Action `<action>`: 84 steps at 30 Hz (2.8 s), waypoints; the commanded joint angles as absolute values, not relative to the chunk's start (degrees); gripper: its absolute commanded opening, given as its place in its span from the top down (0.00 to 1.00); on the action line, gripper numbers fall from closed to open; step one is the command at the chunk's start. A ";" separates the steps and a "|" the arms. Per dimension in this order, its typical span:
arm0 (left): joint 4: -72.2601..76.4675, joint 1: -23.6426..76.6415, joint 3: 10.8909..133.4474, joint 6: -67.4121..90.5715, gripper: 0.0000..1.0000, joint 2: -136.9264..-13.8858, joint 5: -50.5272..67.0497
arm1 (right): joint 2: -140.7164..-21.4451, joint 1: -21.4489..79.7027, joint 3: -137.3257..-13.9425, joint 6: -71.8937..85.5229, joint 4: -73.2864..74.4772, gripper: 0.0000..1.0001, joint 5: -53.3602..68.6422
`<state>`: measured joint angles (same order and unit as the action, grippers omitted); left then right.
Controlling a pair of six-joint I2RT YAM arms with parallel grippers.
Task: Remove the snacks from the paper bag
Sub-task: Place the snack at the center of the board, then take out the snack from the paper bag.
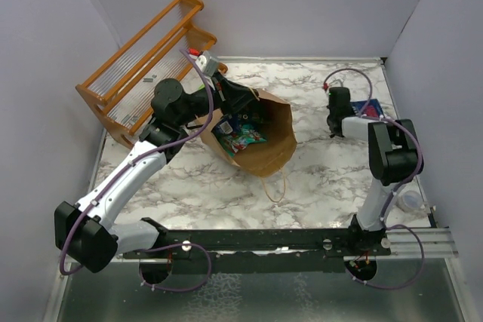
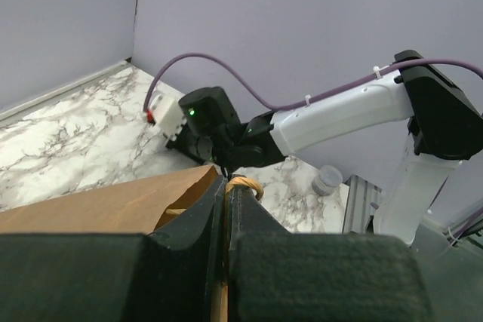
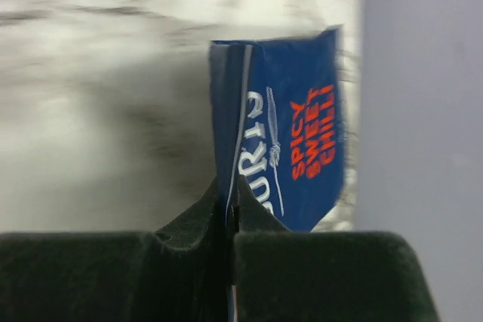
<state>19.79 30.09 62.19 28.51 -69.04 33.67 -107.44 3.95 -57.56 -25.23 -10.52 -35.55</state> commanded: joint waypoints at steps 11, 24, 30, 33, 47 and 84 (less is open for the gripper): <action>19.28 30.37 63.35 27.16 1.00 -68.12 32.80 | -112.40 5.67 -66.89 -6.58 4.05 0.98 -24.07; 18.70 31.31 63.69 27.38 1.00 -69.64 32.79 | -110.16 0.97 -70.44 0.98 8.20 0.79 -14.62; 17.61 31.44 64.27 26.74 1.00 -69.43 32.53 | -99.05 2.57 -65.34 10.62 7.28 0.29 -6.63; 17.36 31.76 64.32 26.50 1.00 -69.43 32.40 | -91.62 5.84 -60.38 15.39 2.49 0.27 -4.86; 15.52 32.60 63.63 22.77 1.00 -67.68 28.03 | -65.59 20.47 -39.36 17.30 -6.74 0.05 1.44; 17.05 32.87 62.40 23.18 1.00 -68.14 27.73 | -75.02 50.63 -49.83 18.42 -14.33 0.34 -18.33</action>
